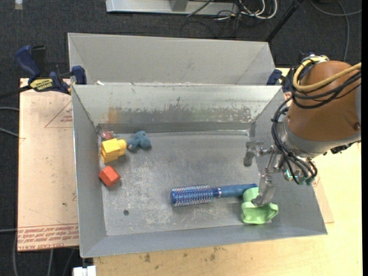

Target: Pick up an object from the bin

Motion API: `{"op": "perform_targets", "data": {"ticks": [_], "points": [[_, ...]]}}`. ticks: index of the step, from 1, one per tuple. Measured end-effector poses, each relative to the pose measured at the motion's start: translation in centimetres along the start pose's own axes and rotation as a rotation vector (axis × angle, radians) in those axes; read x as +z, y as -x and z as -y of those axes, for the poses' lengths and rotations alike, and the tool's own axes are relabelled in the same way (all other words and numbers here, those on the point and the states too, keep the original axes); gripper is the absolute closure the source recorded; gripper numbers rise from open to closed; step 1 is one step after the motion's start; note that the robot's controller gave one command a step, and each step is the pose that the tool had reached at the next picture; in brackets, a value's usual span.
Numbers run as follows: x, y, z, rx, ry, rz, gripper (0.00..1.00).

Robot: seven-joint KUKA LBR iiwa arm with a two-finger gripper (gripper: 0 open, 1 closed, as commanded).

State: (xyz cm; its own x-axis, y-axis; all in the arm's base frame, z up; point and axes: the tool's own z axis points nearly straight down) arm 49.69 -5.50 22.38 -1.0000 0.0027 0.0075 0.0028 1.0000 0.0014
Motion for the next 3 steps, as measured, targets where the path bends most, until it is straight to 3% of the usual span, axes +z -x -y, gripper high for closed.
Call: {"op": "perform_targets", "data": {"ticks": [1, 2, 3], "points": [[15.8, 1.4, 1.3, -0.120, 0.000, 0.002, 0.00], [15.4, 1.5, 1.3, -0.123, -0.001, 0.009, 1.00], [-2.3, 3.4, -0.8, -0.116, -0.003, 0.019, 1.00]]}}
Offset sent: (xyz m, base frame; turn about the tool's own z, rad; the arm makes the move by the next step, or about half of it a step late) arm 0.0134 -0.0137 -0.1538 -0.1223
